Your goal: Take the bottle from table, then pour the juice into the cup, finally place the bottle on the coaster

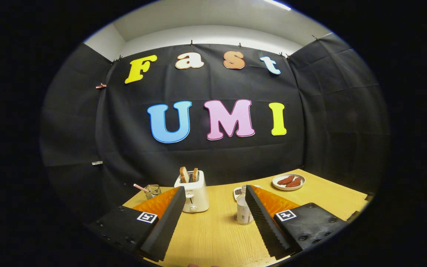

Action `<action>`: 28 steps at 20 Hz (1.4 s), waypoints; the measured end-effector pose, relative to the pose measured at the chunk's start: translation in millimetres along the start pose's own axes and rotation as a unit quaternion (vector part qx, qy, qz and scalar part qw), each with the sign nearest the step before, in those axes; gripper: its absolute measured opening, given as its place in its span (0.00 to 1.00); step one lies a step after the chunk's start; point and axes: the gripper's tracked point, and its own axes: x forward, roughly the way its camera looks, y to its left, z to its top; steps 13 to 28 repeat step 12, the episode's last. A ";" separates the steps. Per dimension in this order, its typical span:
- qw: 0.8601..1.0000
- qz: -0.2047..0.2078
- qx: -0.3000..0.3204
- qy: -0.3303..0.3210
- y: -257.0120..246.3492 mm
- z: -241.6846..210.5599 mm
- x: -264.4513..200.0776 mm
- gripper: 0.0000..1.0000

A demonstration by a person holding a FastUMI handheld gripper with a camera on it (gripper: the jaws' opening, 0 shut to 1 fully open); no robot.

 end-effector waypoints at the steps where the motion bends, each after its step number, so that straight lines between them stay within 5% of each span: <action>1: 1.000 0.001 0.003 0.000 -2.0 4.9 -3.4 0.99; 28: 1.000 0.000 0.021 -0.010 -29.2 35.1 -27.2 0.99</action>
